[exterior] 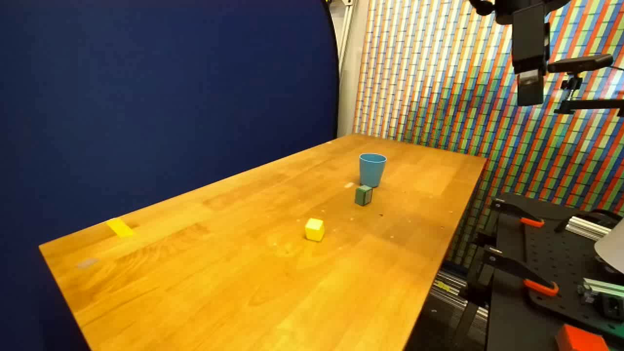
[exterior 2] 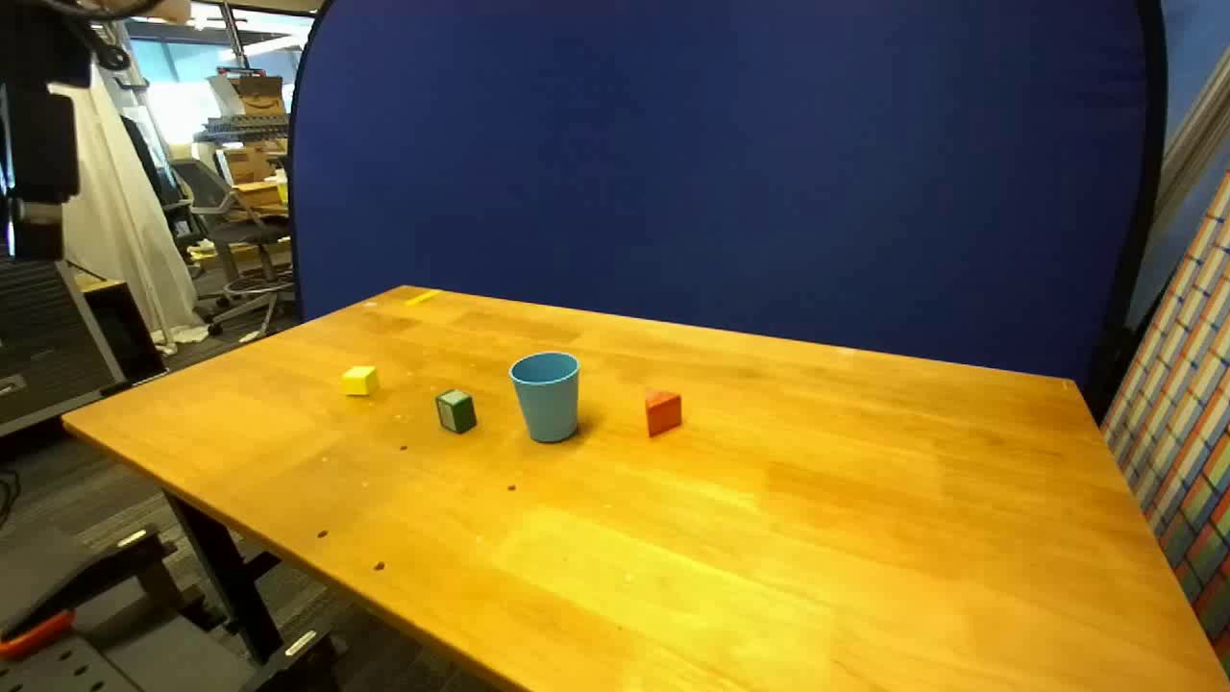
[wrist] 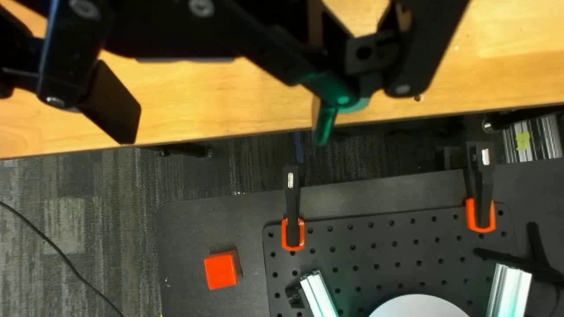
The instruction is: Pick up the yellow object and put it in the cup
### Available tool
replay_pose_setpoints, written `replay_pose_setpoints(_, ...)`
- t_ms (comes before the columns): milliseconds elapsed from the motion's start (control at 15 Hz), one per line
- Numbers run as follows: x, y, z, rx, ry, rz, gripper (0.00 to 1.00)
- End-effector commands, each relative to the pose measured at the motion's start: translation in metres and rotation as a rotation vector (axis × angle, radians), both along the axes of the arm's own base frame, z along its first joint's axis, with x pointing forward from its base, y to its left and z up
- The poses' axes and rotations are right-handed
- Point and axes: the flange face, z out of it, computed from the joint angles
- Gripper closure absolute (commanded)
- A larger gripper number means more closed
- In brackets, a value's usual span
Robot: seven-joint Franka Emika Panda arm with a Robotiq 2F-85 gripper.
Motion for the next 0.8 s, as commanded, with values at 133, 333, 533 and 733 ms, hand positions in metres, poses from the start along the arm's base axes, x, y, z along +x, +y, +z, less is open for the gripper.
replay_pose_setpoints(133,0.000,0.000,0.001,0.000,-0.001,0.000,0.00)
replay_pose_setpoints(333,0.007,-0.005,0.003,0.016,-0.034,-0.040,0.00)
replay_pose_setpoints(533,0.064,0.004,-0.006,0.047,-0.100,-0.165,0.00)
replay_pose_setpoints(733,0.106,0.023,-0.026,0.048,-0.204,-0.245,0.00)
